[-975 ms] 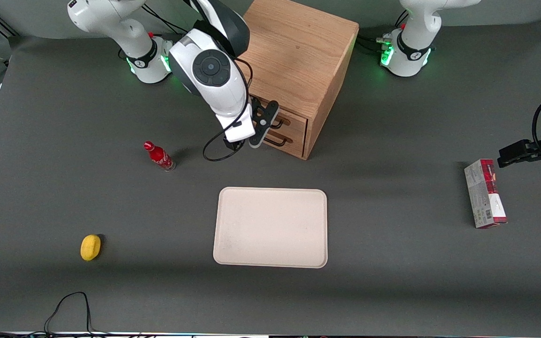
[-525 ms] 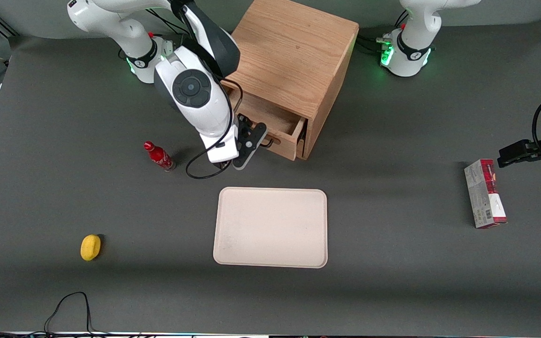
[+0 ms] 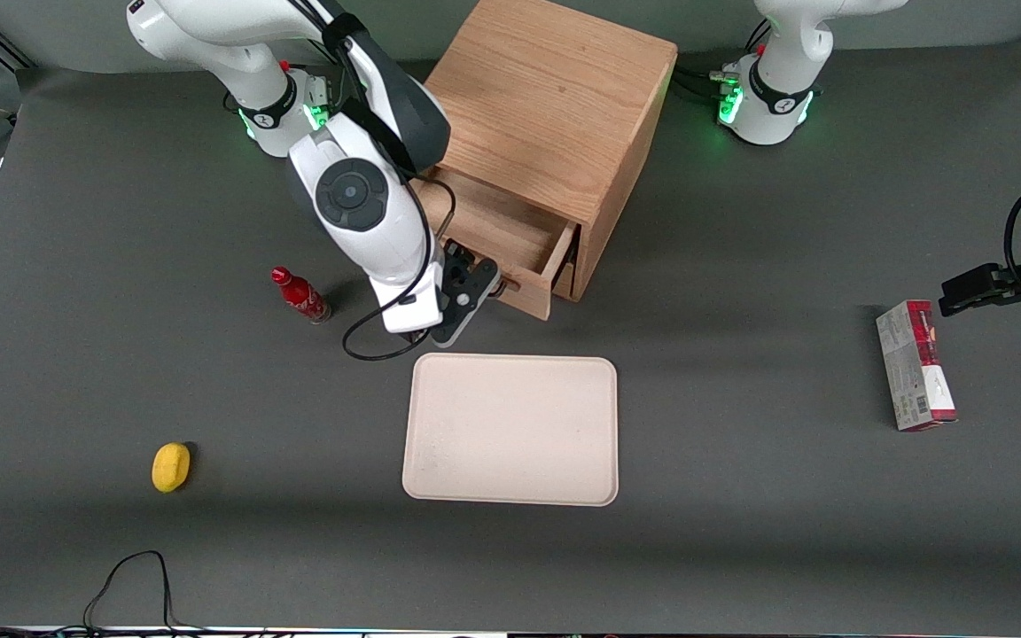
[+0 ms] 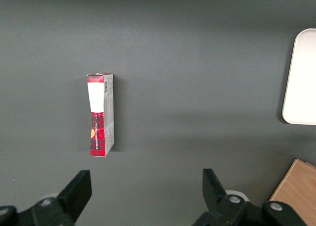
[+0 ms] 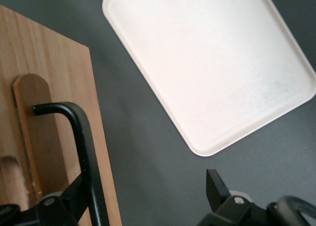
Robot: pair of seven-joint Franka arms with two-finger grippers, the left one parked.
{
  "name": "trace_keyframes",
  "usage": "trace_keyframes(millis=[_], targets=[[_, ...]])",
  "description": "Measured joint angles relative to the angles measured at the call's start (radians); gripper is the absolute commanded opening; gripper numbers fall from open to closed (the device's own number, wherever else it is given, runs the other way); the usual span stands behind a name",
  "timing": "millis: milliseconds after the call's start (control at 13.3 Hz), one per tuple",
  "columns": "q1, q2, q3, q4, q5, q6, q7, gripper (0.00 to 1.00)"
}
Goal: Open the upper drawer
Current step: 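Pull the upper drawer out by its handle with the right gripper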
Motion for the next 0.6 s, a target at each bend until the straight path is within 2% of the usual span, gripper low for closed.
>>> trace_keyframes(millis=[300, 600], targets=[[-0.038, 0.035, 0.000, 0.042, -0.038, 0.000, -0.002, 1.00], [-0.075, 0.067, -0.001, 0.082, -0.044, 0.000, -0.025, 1.00]])
